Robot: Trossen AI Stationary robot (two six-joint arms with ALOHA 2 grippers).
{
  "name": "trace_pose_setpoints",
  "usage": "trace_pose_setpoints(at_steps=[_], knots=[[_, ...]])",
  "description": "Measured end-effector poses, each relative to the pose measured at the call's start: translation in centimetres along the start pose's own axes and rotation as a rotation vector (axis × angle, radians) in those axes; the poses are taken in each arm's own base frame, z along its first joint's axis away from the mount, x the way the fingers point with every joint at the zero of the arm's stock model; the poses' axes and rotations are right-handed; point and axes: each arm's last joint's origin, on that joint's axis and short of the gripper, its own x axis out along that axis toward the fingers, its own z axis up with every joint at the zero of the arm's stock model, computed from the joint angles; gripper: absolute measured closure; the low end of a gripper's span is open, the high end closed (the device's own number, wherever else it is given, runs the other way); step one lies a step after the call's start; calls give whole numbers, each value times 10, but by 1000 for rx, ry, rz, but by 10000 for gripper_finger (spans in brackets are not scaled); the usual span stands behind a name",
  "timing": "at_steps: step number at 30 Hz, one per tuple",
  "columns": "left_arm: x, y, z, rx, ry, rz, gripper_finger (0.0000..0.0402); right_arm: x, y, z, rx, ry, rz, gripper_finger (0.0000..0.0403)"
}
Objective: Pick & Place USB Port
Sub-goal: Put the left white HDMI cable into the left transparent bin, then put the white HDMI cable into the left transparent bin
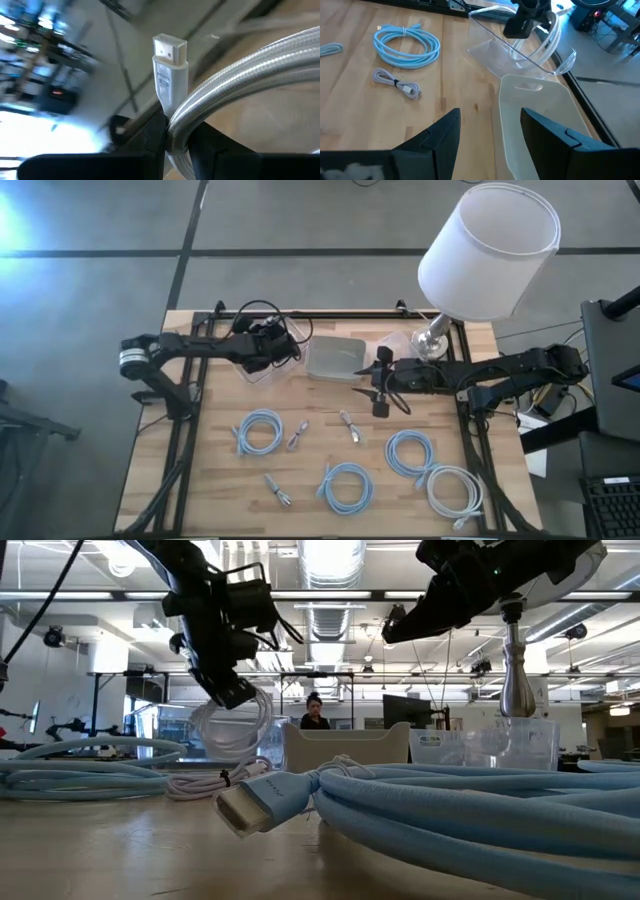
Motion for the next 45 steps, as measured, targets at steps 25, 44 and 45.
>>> trace_pose_setpoints(at_steps=[25, 44, 45], knots=[[35, -14, -6, 68, 118, -12, 216, 0, 0, -2, 25, 6, 1, 197], [5, 7, 11, 101, 222, -389, 189, 1, 2, -10, 72, 29, 13, 197], [6, 7, 10, 104, 225, -390, 190, 1, 2, -10, 82, 30, 14, 197]])
